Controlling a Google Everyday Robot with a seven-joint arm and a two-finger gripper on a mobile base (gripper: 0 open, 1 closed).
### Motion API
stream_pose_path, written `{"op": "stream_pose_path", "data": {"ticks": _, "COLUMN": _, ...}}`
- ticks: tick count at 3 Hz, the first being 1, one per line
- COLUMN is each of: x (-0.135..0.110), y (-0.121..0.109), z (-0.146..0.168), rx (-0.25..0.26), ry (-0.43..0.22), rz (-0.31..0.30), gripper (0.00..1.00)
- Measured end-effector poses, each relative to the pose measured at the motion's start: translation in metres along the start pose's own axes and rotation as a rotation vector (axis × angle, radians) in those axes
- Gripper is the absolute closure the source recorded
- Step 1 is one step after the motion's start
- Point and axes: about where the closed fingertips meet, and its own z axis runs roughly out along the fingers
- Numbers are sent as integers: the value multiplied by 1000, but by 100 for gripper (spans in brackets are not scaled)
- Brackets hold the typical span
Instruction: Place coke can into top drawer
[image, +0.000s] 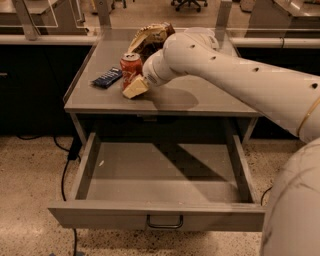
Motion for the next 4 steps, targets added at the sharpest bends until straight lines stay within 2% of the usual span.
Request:
{"op": "stream_pose_path", "data": {"ticks": 2, "x": -6, "y": -3, "z": -15, "rx": -11, "ry": -7, "rz": -15, "gripper": 100}}
{"op": "stream_pose_path", "data": {"ticks": 4, "x": -12, "y": -5, "z": -62, "rx": -40, "ry": -29, "rz": -44, "gripper": 100}}
